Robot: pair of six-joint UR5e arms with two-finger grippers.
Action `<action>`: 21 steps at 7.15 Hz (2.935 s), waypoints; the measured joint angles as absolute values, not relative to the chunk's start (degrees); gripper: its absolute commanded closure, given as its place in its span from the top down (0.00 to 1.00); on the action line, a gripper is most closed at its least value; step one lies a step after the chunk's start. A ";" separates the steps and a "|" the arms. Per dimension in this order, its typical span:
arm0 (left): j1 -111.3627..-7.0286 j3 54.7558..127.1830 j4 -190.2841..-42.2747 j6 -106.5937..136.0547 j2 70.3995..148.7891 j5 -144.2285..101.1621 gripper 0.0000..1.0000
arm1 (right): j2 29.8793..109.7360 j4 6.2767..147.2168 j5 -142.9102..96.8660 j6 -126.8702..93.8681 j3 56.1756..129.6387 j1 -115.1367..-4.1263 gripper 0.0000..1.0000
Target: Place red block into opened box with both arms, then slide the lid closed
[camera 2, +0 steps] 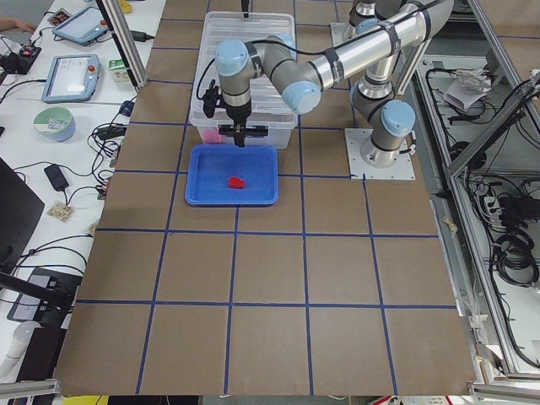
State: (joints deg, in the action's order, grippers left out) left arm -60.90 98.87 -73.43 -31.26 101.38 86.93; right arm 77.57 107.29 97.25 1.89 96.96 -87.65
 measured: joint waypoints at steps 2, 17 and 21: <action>-60.59 100.78 -67.16 -32.56 105.88 87.08 1.00 | 77.61 107.27 97.98 3.85 97.09 -83.75 1.00; -64.22 92.20 -77.05 -28.89 102.49 91.49 0.00 | 79.22 106.45 97.43 11.11 95.04 -74.04 1.00; -79.67 94.04 -81.42 -14.15 96.78 91.60 0.00 | 86.55 92.09 88.61 5.40 85.34 -81.09 1.00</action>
